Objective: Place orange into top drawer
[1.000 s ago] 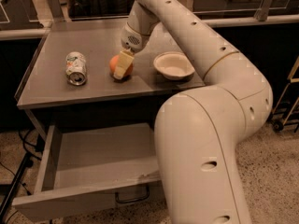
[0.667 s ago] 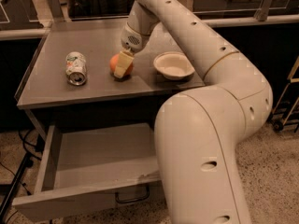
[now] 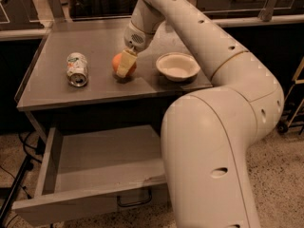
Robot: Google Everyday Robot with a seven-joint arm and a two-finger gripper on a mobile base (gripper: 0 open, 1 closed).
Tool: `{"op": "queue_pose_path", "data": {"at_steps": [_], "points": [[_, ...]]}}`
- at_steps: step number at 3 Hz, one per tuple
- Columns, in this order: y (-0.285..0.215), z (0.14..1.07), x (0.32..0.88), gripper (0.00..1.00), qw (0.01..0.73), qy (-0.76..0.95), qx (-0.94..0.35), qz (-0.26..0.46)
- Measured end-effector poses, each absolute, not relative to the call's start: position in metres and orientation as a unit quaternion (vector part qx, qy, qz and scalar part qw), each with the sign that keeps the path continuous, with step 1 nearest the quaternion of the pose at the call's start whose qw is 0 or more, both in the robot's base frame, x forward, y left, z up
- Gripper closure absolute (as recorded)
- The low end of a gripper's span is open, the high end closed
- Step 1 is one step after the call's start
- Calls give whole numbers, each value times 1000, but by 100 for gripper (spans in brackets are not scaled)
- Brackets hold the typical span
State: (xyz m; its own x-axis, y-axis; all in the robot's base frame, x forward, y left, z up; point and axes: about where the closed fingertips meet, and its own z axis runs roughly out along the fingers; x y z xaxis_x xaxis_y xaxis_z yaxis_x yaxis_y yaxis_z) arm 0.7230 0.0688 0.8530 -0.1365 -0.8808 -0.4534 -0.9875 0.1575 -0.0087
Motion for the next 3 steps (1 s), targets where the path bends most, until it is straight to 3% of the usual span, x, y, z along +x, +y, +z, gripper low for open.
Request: {"op": "queue_pose_path", "data": {"at_steps": [3], "points": [[56, 922, 661, 100, 239, 721, -633, 147]]}}
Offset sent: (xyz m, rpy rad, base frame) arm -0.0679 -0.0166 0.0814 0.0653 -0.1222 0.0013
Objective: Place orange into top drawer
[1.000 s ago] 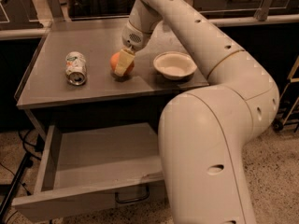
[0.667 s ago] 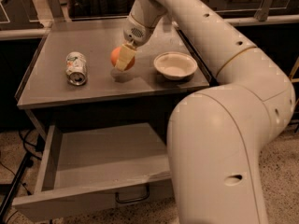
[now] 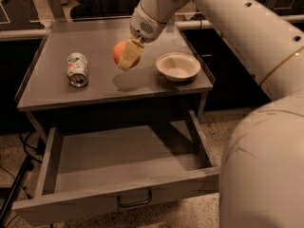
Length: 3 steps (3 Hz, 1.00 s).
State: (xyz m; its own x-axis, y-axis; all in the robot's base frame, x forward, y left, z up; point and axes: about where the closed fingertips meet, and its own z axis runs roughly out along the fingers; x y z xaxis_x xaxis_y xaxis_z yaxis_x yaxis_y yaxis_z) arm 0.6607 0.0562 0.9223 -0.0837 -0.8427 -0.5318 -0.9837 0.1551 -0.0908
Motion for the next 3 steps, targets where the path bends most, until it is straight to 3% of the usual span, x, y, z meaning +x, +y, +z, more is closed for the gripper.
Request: {"op": "queue_pose_path", "data": {"at_steps": [3], "points": [[41, 918, 629, 100, 226, 736, -622, 141]]}}
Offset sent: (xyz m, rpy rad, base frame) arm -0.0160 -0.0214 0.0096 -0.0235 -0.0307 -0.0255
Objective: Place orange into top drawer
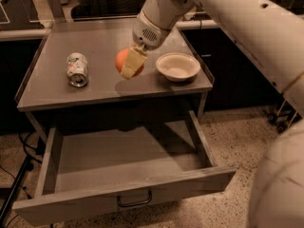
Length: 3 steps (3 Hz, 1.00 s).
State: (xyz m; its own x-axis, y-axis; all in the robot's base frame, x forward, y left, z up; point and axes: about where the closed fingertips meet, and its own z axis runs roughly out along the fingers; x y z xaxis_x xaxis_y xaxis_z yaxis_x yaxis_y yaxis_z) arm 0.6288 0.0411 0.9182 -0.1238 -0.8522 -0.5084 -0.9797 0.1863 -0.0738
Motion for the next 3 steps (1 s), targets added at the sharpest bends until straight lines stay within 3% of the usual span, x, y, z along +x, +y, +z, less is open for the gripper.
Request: {"op": "queue_pose_path", "data": {"at_steps": [2, 3], "points": [[6, 911, 542, 100, 192, 782, -578, 132], [5, 906, 538, 100, 186, 784, -578, 131]]}}
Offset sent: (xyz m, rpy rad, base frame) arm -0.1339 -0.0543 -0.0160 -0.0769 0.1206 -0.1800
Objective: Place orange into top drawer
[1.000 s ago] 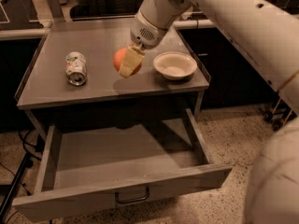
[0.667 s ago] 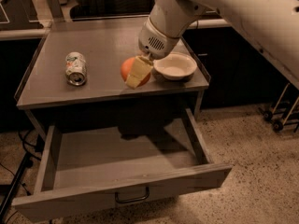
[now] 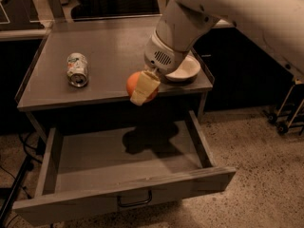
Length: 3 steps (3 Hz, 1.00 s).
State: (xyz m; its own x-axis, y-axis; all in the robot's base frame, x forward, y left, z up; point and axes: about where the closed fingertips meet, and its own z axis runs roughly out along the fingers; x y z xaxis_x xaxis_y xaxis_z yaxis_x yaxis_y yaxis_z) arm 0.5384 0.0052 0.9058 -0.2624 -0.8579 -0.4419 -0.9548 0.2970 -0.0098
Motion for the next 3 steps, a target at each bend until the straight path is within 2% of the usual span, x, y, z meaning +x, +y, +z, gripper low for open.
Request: {"op": "queue_pose_path", "data": {"at_steps": [2, 3], "points": [[-4, 857, 526, 100, 150, 802, -561, 143], [-18, 776, 505, 100, 107, 824, -536, 150]]}}
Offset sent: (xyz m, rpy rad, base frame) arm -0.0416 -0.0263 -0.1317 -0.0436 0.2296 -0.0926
